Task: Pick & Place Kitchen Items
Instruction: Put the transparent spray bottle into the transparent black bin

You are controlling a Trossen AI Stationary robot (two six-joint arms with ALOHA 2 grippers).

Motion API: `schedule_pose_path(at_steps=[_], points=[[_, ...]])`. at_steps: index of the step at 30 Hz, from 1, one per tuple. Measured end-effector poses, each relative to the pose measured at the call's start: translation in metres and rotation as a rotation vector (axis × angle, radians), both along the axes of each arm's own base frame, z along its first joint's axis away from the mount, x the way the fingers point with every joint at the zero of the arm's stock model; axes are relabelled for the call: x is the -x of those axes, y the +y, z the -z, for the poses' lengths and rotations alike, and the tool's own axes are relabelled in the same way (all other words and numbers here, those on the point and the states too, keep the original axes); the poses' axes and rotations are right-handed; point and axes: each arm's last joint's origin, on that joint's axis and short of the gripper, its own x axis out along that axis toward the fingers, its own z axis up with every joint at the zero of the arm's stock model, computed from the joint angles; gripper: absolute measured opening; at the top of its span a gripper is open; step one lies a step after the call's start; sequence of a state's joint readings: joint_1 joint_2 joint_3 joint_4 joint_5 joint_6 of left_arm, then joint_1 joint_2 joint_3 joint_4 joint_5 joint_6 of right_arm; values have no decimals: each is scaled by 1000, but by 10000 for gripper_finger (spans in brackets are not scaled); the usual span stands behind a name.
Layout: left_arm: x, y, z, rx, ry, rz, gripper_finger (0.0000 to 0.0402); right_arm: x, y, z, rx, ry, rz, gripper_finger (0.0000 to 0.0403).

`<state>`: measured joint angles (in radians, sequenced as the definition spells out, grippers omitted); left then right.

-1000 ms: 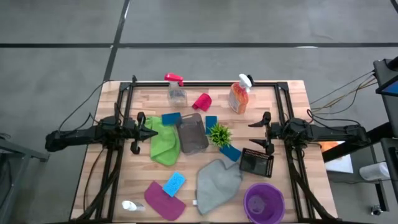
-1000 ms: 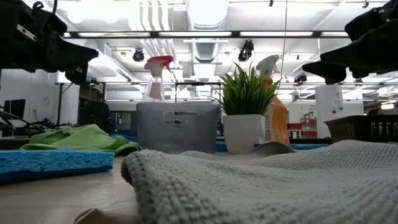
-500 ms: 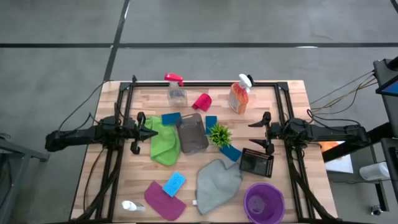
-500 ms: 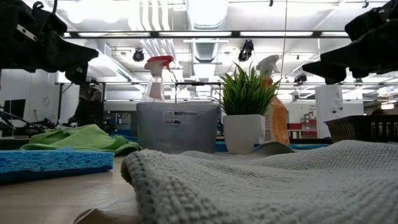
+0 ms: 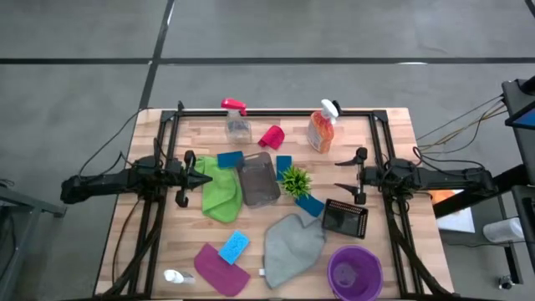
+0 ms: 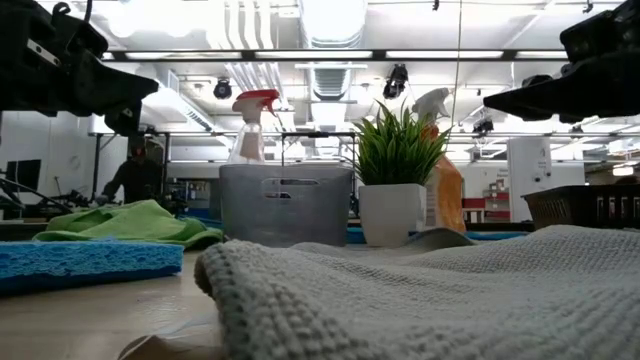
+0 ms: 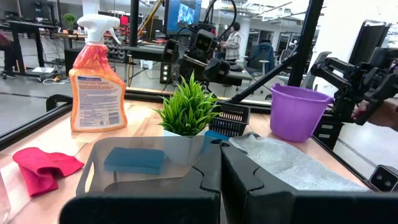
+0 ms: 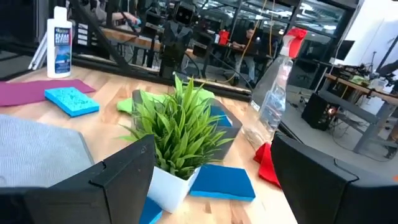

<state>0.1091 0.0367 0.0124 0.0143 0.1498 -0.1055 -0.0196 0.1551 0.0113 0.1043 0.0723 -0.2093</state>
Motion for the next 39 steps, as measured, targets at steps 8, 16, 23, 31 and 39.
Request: schedule_pose_path(at_steps=[8,16,23,31,39], points=[[0,0,0,8,0,0,0,0,0,-1,-178,-20,6,309],[0,0,0,8,1,0,0,0,0,-2,-330,-46,17,310],[0,1,-1,26,-10,-19,0,-1,-1,-9,-341,-124,37,309],[0,1,-1,74,-7,-19,0,1,-2,-22,-373,-226,42,309],[0,1,-1,74,-7,-19,0,1,-2,-23,-376,-235,40,309]])
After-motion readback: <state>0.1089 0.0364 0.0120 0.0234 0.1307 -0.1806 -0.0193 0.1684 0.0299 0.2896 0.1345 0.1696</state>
